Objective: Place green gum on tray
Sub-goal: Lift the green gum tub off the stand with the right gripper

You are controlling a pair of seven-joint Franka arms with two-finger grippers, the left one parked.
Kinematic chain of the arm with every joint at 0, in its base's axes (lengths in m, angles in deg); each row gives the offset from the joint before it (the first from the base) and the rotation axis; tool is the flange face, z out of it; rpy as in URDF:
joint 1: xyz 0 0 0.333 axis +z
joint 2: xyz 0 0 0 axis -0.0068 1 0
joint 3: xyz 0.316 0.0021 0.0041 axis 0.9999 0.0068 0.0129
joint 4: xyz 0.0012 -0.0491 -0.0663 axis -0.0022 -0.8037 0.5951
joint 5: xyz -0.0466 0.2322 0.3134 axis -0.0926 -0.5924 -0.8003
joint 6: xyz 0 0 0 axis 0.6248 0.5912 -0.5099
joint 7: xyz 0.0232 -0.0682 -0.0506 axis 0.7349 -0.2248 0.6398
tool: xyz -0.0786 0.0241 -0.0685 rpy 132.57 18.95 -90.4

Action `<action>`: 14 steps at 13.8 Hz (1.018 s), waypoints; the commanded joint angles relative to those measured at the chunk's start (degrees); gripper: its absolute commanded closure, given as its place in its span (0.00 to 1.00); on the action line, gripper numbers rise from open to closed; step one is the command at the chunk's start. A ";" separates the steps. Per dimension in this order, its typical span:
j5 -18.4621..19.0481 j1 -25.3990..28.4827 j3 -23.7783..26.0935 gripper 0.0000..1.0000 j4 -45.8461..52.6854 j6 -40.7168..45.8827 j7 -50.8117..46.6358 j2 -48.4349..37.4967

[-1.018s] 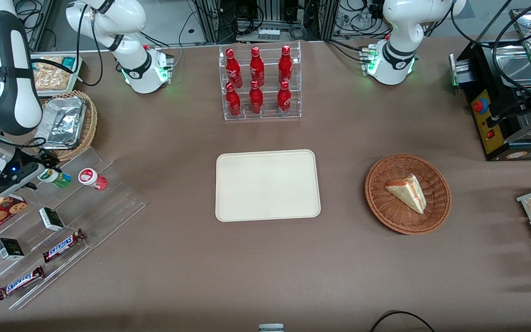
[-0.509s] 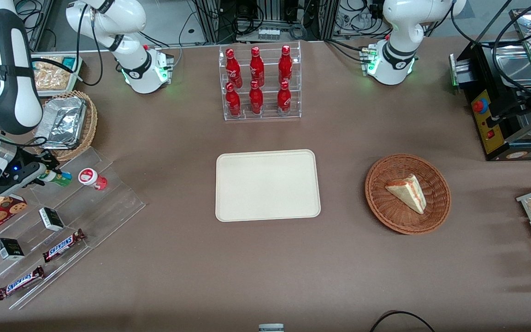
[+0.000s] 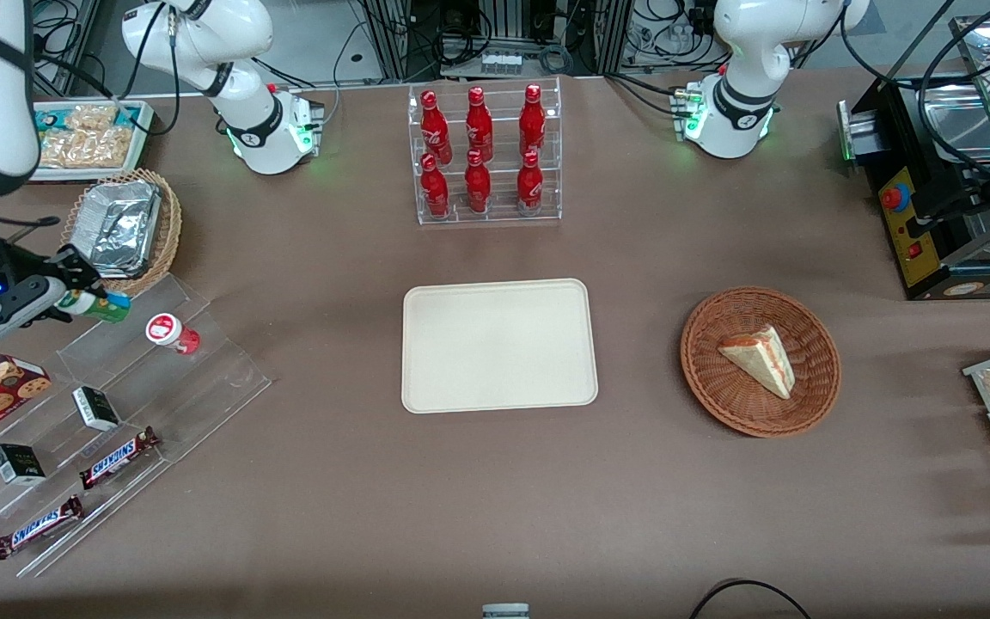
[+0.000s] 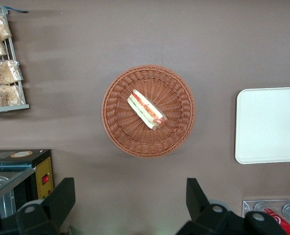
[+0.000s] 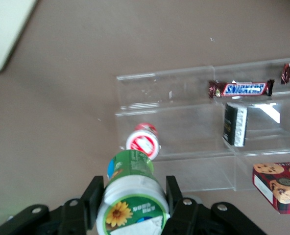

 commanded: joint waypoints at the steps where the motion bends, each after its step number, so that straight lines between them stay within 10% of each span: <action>1: 1.45 6.47 -0.32 1.00 3.52 3.78 -10.76 0.95; 9: 0.84 33.54 -0.41 1.00 9.22 -1.12 -64.09 12.87; 14: -0.99 41.03 -0.32 1.00 18.98 -9.82 -83.55 29.30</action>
